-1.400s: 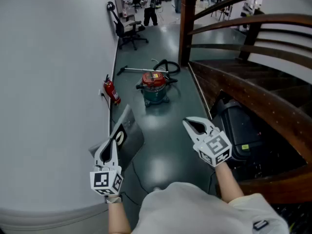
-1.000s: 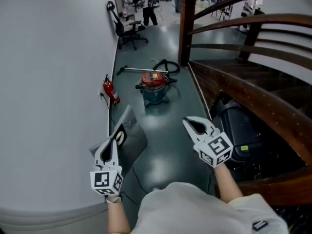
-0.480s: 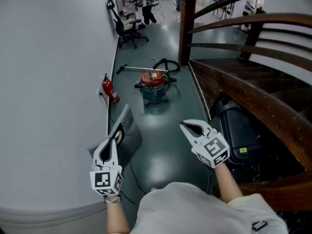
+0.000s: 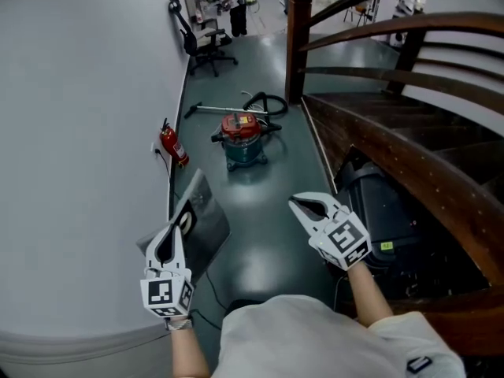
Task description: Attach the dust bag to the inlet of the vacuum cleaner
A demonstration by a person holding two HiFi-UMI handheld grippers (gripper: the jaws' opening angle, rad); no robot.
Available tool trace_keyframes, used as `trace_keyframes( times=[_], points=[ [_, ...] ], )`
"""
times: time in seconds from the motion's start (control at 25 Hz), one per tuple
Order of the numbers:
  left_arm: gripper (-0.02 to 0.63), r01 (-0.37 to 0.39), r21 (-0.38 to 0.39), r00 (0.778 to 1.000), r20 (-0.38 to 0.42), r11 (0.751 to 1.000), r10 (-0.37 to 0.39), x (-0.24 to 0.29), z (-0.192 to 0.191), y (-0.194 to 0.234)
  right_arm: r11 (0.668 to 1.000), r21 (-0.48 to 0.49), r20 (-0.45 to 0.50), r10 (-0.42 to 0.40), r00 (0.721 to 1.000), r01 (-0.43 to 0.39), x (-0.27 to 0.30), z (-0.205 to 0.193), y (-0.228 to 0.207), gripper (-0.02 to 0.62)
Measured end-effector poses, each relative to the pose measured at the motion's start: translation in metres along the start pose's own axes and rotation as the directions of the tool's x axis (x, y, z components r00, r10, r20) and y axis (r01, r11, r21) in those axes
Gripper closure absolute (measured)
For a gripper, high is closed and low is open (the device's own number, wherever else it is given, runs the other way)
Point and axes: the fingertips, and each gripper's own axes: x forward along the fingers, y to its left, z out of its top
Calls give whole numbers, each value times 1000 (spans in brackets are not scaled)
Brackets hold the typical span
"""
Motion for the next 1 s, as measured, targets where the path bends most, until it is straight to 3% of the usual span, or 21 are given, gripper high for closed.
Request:
trace_keyframes(
  times=[0.44,0.76,1.0],
  points=[
    [591,42,-22,999,-8,999,-42,54,-4,-22,1000,1,11,30,999,-30,6,-10,-40,569],
    [592,76,-7,997,6,997,-76,149,-2,20,1000,19,22,-3,1000,3,88,3,-99,569],
    [591,84,9,996,8,996,-84,236,19,71,998,29,45,-61,997,60,160,35,-160,569]
  ],
)
